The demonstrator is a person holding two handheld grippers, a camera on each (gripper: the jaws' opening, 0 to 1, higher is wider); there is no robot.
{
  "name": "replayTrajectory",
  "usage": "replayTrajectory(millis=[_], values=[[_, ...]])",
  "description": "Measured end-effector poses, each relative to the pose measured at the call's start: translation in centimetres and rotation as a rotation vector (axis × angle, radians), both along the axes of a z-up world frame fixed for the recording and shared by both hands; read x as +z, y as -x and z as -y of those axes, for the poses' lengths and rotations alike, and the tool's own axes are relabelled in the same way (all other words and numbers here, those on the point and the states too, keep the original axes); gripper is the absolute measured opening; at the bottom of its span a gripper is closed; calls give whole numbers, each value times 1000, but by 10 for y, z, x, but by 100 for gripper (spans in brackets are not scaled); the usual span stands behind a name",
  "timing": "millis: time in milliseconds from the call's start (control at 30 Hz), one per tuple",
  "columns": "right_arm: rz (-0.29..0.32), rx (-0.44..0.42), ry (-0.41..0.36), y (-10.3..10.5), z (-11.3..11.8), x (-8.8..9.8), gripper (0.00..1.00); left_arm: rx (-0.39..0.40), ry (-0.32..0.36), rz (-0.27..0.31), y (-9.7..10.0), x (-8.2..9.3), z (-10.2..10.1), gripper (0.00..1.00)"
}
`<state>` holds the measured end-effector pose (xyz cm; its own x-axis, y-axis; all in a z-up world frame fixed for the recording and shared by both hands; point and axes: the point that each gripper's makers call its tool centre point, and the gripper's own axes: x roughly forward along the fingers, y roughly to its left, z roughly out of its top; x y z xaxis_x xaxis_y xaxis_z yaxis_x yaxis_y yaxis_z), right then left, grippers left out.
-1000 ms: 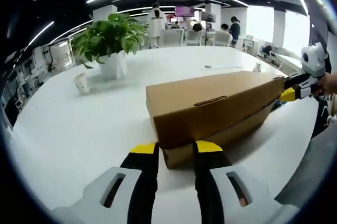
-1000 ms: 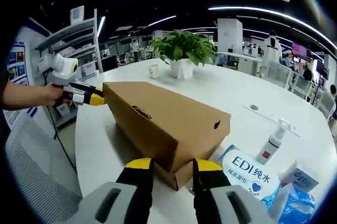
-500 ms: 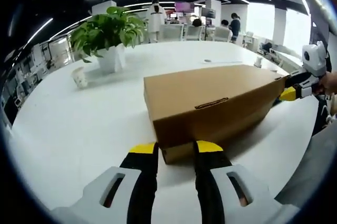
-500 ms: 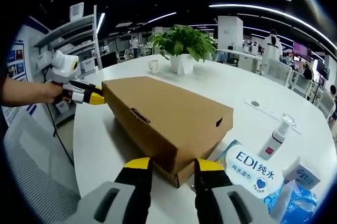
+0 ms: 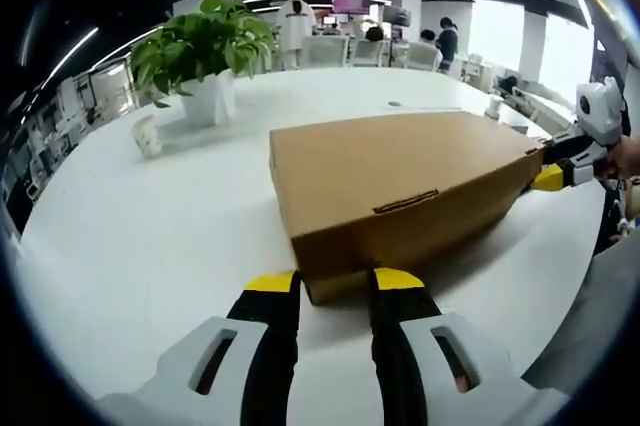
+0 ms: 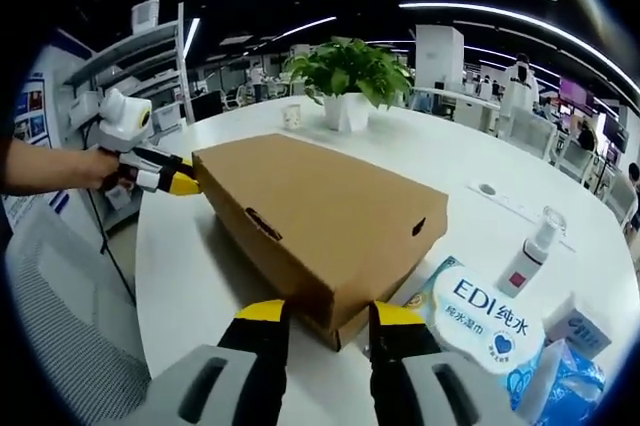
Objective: Operate the shoe box by opening the lid, removing the specified soft item, and placing it in the target area until the item is outside and the box remains undamaged.
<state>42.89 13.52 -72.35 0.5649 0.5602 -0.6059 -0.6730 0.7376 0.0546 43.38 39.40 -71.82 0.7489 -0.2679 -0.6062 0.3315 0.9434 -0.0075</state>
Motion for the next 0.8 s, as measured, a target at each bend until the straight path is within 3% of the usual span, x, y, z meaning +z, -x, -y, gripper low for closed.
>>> replayTrajectory(millis=[367, 800], values=[[-2, -3, -9, 1, 1, 3, 29, 8, 1, 6, 2, 4, -4, 26], [28, 2, -38, -3, 3, 21, 32, -7, -5, 28, 2, 16, -7, 27]])
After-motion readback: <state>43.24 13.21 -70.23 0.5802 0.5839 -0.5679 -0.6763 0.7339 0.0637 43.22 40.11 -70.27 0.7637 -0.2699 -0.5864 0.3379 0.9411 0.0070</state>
